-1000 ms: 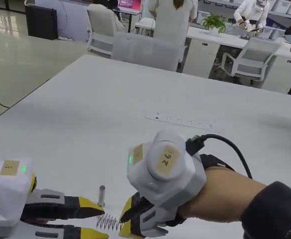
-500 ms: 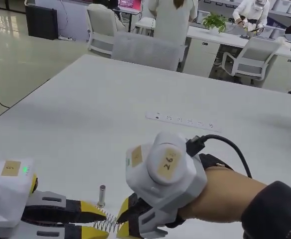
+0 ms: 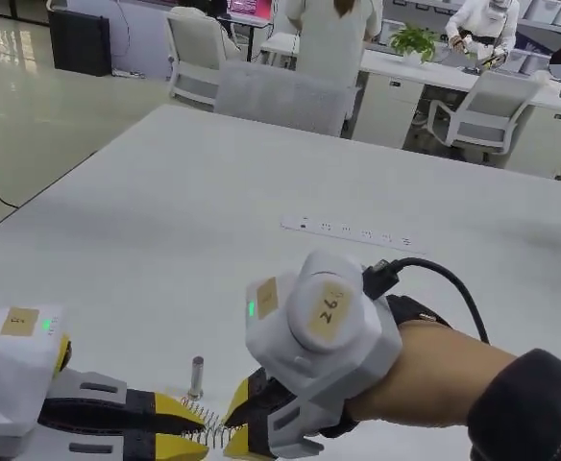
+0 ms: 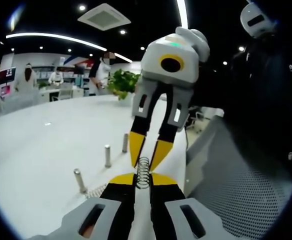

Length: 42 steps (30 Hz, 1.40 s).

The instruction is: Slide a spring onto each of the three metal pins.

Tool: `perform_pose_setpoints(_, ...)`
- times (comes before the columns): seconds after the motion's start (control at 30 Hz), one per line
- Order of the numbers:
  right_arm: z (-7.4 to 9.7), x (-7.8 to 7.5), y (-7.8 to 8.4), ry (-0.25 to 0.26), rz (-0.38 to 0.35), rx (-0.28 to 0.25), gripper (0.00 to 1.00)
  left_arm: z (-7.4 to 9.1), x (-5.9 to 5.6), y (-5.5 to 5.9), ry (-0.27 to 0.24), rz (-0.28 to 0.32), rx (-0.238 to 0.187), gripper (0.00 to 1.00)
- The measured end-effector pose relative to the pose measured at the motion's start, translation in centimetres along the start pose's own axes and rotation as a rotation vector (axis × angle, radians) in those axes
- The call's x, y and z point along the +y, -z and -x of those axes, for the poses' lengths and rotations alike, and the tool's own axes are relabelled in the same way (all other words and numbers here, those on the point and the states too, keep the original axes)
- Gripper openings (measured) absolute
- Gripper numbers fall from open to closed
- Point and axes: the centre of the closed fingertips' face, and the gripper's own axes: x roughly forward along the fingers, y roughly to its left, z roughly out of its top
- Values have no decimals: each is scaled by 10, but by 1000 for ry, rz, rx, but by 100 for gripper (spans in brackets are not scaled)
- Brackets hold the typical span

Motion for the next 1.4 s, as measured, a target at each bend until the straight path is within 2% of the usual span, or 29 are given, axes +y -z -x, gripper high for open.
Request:
perform_pose_setpoints(0.2,-3,0,4,-7,-25,8,12,1,-1,-3,5,6,-16,2)
perform_pose_setpoints(0.33,-4,1,7,-12,-30,16,12,2,-4,-10,23,19,-47,2)
perform_pose_setpoints(0.5,-5,2,8,-17,-24,18,9,3,-5,-13,31,29,-65,2)
perform_pose_setpoints(0.83,4,-2,2,9,-25,-8,9,1,-3,-10,19,25,-50,3)
perform_pose_setpoints(1.4,11,4,-10,3,-32,-38,8,0,-4,-6,19,11,-29,4)
